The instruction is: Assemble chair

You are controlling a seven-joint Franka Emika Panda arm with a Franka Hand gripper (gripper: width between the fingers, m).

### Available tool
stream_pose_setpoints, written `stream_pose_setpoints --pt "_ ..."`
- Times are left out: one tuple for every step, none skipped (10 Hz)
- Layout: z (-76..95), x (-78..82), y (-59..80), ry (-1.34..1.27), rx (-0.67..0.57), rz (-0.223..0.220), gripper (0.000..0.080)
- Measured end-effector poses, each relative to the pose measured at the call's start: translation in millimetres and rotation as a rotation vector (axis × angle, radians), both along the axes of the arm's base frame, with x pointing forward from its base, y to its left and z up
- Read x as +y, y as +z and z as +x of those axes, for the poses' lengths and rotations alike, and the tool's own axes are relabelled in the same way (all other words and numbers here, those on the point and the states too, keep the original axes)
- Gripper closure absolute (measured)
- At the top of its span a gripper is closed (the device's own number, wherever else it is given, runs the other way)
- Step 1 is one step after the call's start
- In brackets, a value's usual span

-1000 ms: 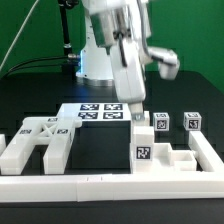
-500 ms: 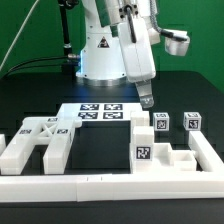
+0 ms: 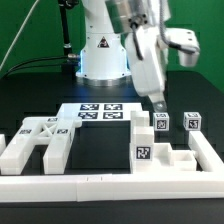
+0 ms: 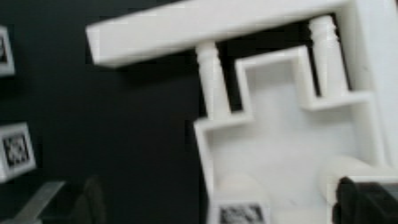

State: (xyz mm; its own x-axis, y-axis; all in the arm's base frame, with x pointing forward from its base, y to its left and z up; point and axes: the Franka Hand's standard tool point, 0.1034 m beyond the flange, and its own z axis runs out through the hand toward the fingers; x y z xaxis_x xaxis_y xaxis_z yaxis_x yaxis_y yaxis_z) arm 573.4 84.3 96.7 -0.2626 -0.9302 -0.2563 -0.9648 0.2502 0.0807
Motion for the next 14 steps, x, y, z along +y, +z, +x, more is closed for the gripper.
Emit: stream_pose_setpoints --pt "-5.9 9.8 -11.8 0.022 0.036 0.001 0.015" --pt "-6.6 13.0 -19.5 0.029 0.046 -0.003 0.015" --pt "-6.7 11.2 -23.4 0.028 0.03 -0.017 0.015" --pt "-4.9 6.1 -27.0 0.011 -0.047 -0.065 0.015" --pt "-10.0 -0.9 -30.3 -0.002 -0.137 -0.13 0.015" --pt "-20.6 -3.0 -37.1 0.001 -0.158 -0.16 0.015" --pt "-18.7 -3.0 -37.6 -0.004 -0.194 -0.179 0.015" --pt "-20.2 -0.9 -38.9 0.01 -0.208 -0.181 0.015" --pt "-24.5 1.1 -42.5 0.047 -0.183 -0.166 0.015" --pt "-27.6 1.9 -46.6 0.075 -0.102 -0.119 0.015" --pt "-21.9 -3.4 -47.5 0.08 -0.1 -0.119 0.015" --pt "-23.1 -6.7 -51.3 0.083 -0.095 -0.124 0.015" --pt "-23.3 -5.6 -52.7 0.086 -0.086 -0.12 0.015" --pt "-21.3 -4.4 -53.1 0.087 -0.086 -0.119 0.015"
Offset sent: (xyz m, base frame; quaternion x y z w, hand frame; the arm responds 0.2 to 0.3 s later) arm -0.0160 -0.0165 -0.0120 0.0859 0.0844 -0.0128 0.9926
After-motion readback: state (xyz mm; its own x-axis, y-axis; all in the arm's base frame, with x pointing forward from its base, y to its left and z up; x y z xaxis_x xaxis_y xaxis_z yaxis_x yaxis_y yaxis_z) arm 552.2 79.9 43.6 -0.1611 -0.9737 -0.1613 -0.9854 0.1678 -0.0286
